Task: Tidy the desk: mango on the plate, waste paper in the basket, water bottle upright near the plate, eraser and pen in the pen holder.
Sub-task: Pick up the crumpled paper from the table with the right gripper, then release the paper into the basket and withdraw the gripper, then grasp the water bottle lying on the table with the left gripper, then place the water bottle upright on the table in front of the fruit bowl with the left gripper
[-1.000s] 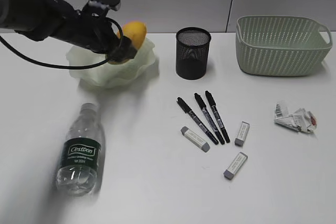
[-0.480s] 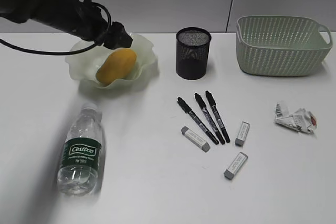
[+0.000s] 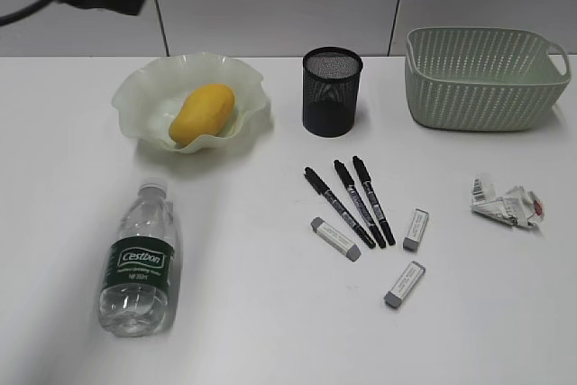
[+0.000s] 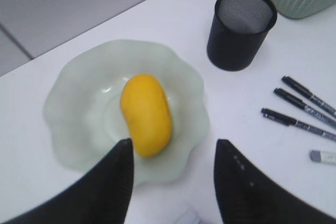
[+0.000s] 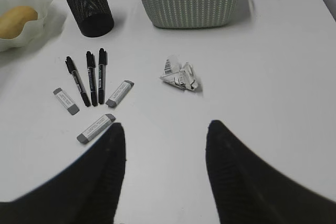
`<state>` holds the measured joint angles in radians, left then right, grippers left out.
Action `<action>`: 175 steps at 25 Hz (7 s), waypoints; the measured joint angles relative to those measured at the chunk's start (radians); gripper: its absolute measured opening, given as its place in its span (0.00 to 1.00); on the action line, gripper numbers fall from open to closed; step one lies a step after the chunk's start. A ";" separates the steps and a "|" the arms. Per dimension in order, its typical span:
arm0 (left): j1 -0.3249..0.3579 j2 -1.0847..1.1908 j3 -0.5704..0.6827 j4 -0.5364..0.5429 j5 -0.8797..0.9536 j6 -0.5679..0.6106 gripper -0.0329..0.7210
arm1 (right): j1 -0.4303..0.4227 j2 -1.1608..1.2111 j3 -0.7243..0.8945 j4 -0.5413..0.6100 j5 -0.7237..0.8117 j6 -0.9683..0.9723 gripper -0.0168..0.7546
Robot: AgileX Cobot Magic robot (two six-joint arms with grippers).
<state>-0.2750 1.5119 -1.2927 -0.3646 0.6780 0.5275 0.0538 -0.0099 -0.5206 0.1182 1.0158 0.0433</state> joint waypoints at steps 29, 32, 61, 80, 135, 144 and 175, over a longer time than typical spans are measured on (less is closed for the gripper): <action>0.006 -1.381 0.753 0.409 0.376 -0.581 0.68 | 0.000 0.000 0.000 0.030 -0.014 0.000 0.54; 0.006 -1.397 0.753 0.408 0.377 -0.581 0.65 | 0.000 0.000 0.000 0.036 -0.016 0.000 0.54; 0.130 -1.518 0.755 0.390 0.378 -0.581 0.59 | -0.002 1.638 -0.348 0.027 -0.557 -0.292 0.61; 0.130 -1.518 0.755 0.389 0.378 -0.581 0.54 | 0.001 1.698 -0.580 -0.057 -0.890 -0.136 0.04; 0.088 -0.481 0.583 0.056 0.158 -0.404 0.72 | 0.011 0.003 0.011 0.018 0.027 -0.153 0.67; -0.074 0.122 0.348 0.064 0.043 -0.520 0.86 | 0.011 0.003 0.011 0.018 0.026 -0.150 0.66; -0.074 0.063 0.856 0.512 -1.474 -0.630 0.56 | 0.011 0.003 0.011 0.018 0.025 -0.149 0.66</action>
<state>-0.3485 1.5748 -0.4365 0.1471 -0.7964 -0.1024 0.0649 -0.0067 -0.5096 0.1365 1.0411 -0.1059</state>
